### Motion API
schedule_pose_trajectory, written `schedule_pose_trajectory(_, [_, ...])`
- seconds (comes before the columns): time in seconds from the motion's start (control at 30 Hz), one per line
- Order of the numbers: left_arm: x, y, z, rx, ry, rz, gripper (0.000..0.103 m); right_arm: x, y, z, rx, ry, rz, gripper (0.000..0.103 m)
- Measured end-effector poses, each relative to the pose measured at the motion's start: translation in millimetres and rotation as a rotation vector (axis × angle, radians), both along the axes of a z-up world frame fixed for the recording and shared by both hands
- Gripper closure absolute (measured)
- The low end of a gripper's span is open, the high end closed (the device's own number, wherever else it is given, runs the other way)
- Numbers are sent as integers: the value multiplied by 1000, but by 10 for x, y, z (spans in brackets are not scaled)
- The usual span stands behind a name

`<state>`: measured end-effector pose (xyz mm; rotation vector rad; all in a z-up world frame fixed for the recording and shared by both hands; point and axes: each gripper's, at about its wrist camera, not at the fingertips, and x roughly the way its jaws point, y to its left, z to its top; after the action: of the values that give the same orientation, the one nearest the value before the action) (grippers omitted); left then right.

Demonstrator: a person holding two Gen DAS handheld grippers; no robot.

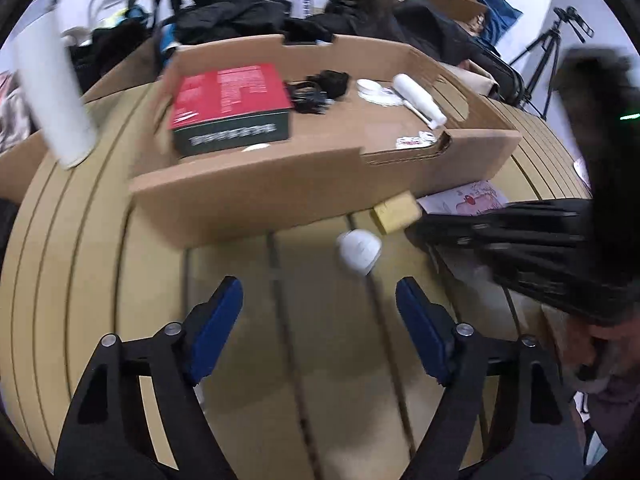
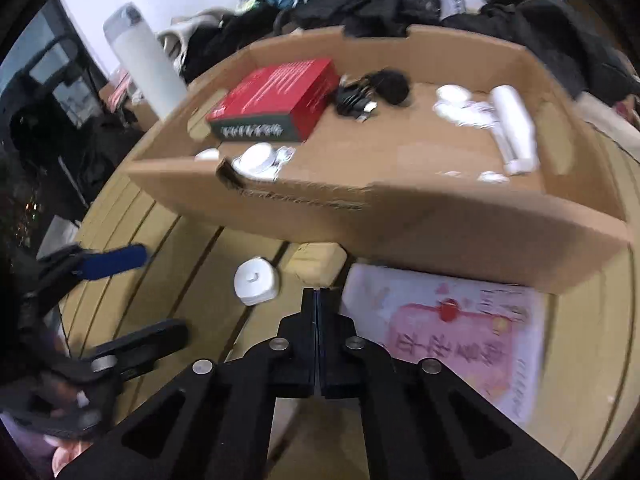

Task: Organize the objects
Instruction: 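Grasp the small white cap with the left tool while the right tool grasps the yellow block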

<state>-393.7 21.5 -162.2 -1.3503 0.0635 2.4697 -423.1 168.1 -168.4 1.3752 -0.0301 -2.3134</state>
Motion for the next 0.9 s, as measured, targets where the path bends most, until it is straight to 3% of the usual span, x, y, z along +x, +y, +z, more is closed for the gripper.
schedule_pose_trajectory(0.1, [-137, 187, -74, -15, 6, -40, 32, 71, 184, 200, -33, 39, -42, 103])
schedule_pose_trajectory(0.17, [-212, 275, -170, -46, -10, -49, 63, 96, 282, 256, -69, 35, -46, 102])
schedule_pose_trajectory(0.23, [-193, 321, -158, -68, 23, -55, 81, 92, 333, 266, -80, 41, -62, 102])
schedule_pose_trajectory(0.3, [-141, 286, -143, -36, 10, -55, 81, 142, 401, 275, -65, 53, -70, 101])
schedule_pose_trajectory(0.43, [158, 98, 83, -22, 81, -16, 81, 207, 341, 298, -76, 83, -16, 96])
schedule_pose_trajectory(0.53, [343, -213, 268, 33, 108, 95, 81, 202, 189, 303, -102, 71, 31, 81])
schedule_pose_trajectory(0.57, [389, -334, 306, 52, 109, 138, 81, 182, 121, 282, -126, 59, 43, 70])
schedule_pose_trajectory(0.6, [433, -477, 326, 73, 102, 189, 81, 172, 70, 252, -148, 40, 46, 51])
schedule_pose_trajectory(0.67, [482, -668, 336, 95, 77, 251, 81, 135, -45, 169, -158, -3, 36, 28])
schedule_pose_trajectory(0.77, [559, -787, 346, 101, 67, 278, 81, 154, -132, 66, -31, 16, -37, 29])
schedule_pose_trajectory(0.9, [650, -821, 388, 100, 85, 272, 81, 134, -158, 79, 6, 36, -78, 29])
